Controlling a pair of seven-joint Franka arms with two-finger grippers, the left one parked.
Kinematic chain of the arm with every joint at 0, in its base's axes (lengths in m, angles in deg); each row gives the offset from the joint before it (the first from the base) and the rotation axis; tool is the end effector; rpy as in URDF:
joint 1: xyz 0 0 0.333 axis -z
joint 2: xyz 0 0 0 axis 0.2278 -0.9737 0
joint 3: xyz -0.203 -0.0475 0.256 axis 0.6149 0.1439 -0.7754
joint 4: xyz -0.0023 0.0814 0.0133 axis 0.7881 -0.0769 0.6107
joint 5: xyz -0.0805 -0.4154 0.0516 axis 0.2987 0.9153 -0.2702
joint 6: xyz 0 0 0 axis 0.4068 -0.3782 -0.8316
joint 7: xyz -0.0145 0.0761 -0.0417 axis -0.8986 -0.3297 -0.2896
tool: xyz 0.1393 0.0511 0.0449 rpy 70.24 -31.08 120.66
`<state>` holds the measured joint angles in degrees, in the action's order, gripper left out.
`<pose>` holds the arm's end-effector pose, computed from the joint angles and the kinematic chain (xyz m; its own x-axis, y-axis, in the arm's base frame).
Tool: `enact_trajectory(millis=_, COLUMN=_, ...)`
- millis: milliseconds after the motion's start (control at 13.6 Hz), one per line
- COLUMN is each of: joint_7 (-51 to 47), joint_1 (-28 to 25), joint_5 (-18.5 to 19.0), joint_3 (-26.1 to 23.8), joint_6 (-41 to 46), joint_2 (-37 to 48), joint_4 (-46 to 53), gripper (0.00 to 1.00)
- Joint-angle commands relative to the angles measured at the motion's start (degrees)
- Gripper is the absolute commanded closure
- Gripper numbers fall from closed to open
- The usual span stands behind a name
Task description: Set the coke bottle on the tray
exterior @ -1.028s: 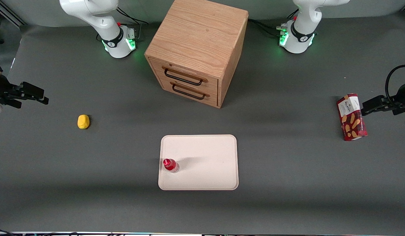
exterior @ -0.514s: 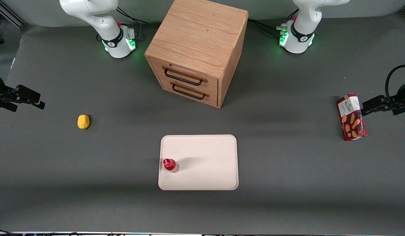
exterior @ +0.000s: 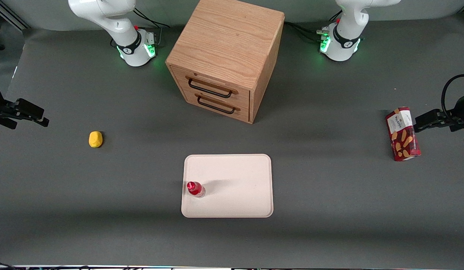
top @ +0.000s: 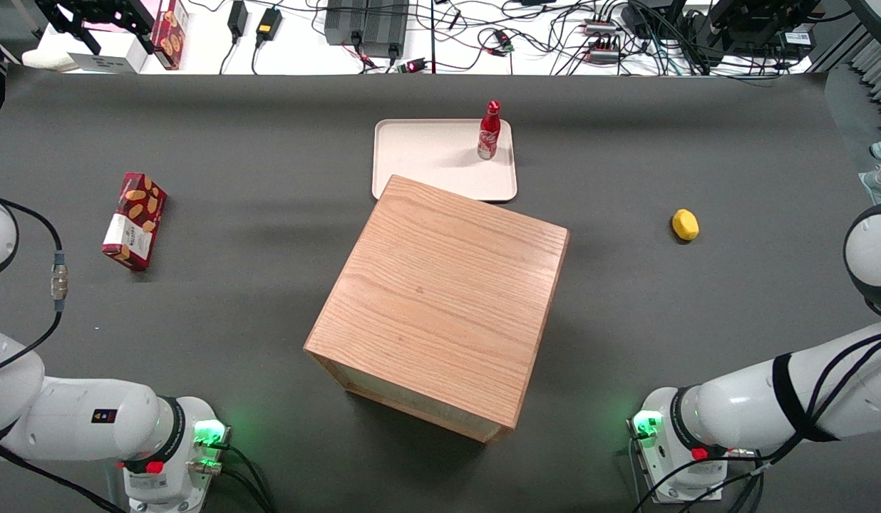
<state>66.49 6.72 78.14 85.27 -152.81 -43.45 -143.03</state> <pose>0.6196 -0.0276 0.5971 0.9981 0.0101 0.0611 0.0120 -0.9994 -0.0309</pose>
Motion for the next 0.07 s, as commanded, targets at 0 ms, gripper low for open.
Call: enact_trajectory(millis=0, joint_7=-1.36, joint_1=-0.32, joint_5=1.44, joint_3=0.01, joint_6=-0.36, joint_2=0.60, joint_4=-0.04, gripper=0.00)
